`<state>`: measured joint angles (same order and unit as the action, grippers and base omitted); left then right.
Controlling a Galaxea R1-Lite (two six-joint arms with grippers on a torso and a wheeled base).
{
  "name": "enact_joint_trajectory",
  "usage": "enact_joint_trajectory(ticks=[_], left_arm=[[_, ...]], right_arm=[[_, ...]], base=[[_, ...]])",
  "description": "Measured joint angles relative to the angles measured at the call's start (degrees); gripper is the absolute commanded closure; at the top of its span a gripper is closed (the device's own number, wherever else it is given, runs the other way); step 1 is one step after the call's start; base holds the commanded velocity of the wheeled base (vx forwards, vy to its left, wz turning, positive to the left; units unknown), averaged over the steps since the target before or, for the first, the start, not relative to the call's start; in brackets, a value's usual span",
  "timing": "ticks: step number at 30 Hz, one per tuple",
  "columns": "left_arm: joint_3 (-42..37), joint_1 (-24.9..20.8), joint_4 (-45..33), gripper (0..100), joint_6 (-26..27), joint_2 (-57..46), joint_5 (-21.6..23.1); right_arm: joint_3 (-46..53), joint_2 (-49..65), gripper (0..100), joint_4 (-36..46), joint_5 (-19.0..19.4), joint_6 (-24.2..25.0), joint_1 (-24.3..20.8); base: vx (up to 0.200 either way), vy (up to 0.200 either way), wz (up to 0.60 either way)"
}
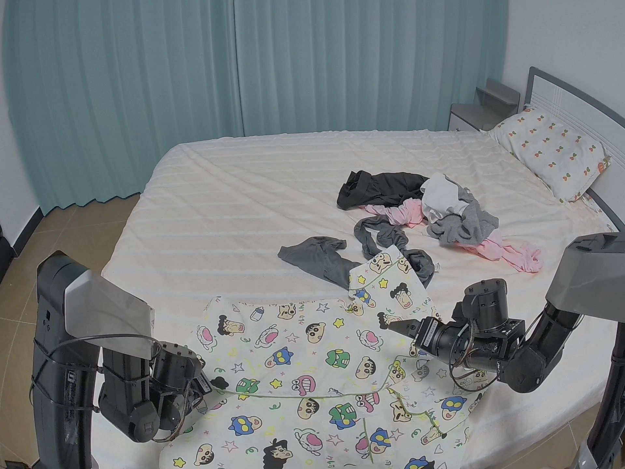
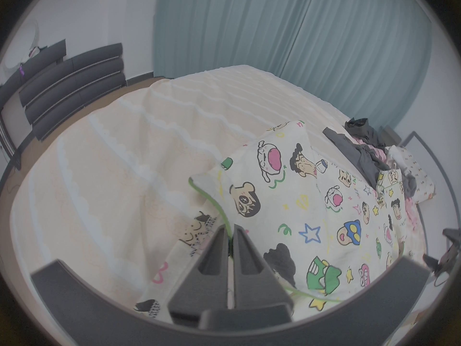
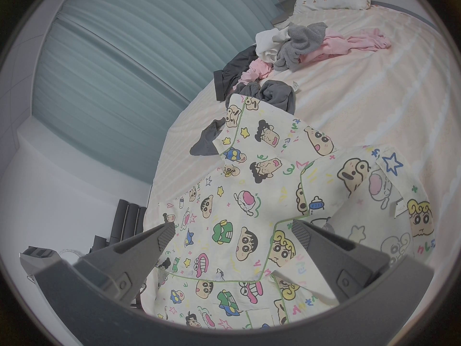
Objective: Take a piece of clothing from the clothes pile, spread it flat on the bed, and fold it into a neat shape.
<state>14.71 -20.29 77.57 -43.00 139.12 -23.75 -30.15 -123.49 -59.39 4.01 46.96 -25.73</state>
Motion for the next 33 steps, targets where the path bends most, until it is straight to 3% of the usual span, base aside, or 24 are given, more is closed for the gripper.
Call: enact_joint_trajectory(ticks=[4, 13, 14, 29, 33], left_arm=[[-1.77, -0.13, 0.90, 100, 2.68, 0.27, -1.67], [-3.85, -1.97, 0.90, 100, 2.88, 0.85, -1.84], [-4.08, -2.26, 0.93, 0, 2.88, 0.90, -1.87], [-4.11, -1.99, 0.96, 0, 3.43, 0.60, -2.17], [-3.15, 0.48, 0.93, 0, 5.06, -2.44, 0.66]], right_arm=[[0.16, 0.00, 0, 0.00, 0.00, -0.02, -0.01], [0.30, -0.02, 0, 0.05, 0.00, -0.11, -0.12], [0.35, -0.02, 0, 0.05, 0.01, -0.13, -0.15], [0.60, -0.02, 0, 0.09, 0.01, -0.21, -0.28], [0.61, -0.02, 0, 0.06, 0.01, -0.18, -0.28]], base=[[0.000, 0.000, 0.00], [0.000, 0.000, 0.00], [0.000, 0.000, 0.00], [0.000, 0.000, 0.00], [0.000, 0.000, 0.00]])
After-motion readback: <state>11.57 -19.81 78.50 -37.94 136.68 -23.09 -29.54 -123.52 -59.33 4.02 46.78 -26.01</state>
